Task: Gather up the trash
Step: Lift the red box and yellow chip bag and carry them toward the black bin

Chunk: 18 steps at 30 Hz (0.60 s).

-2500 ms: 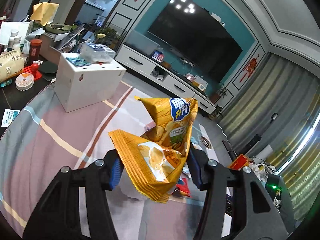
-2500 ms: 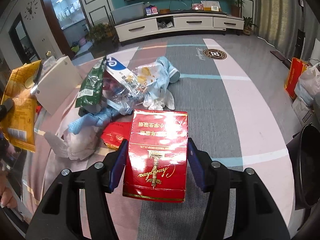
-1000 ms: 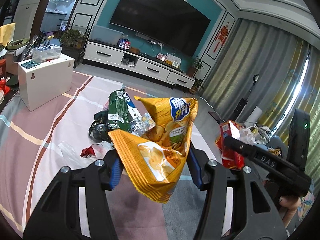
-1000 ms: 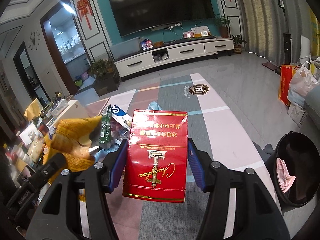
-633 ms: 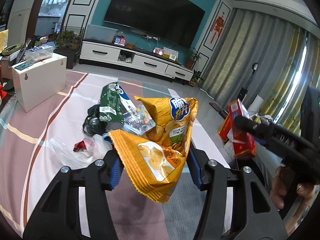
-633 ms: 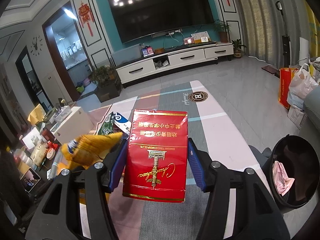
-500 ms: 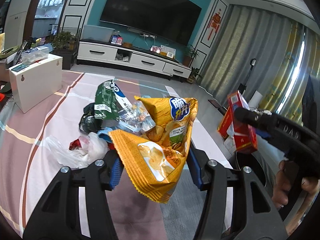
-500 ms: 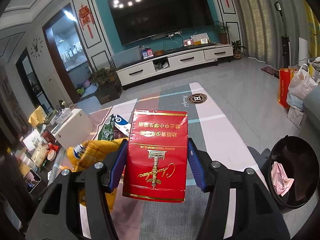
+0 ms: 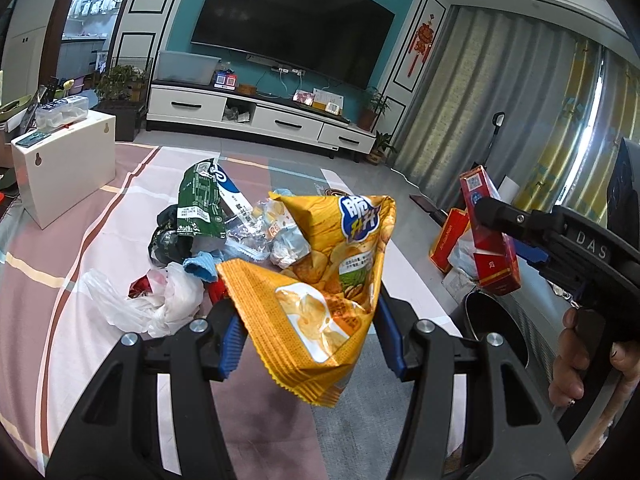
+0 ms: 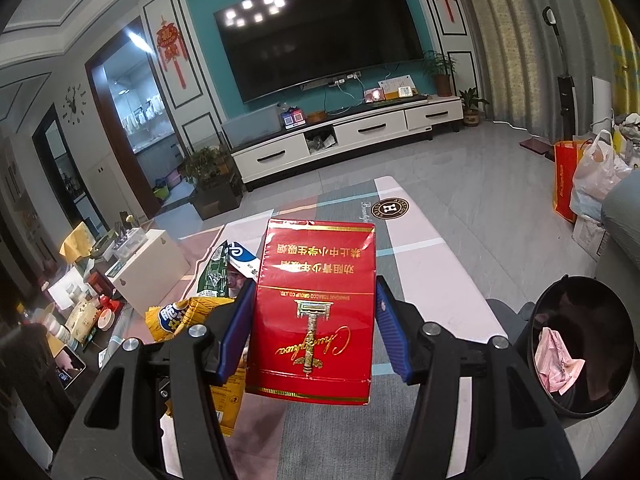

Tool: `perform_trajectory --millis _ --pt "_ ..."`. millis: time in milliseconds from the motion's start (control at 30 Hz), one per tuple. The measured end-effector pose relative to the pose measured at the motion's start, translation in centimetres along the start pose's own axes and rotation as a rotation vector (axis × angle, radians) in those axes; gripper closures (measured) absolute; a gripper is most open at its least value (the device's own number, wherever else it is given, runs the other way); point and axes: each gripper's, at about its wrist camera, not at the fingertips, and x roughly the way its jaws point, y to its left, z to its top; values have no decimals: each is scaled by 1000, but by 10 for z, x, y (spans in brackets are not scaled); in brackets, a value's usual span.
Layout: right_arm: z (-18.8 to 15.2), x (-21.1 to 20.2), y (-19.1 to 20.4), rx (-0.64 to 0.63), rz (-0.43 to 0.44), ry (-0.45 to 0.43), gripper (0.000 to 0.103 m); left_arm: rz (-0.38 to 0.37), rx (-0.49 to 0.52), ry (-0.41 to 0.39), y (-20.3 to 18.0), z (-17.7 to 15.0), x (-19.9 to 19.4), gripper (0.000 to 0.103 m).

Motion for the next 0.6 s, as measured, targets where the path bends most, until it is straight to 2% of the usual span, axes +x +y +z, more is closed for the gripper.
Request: perform_trajectory --millis 600 --pt "4 -11 -6 -5 -4 -25 45 5 16 -22 -4 2 -8 46"
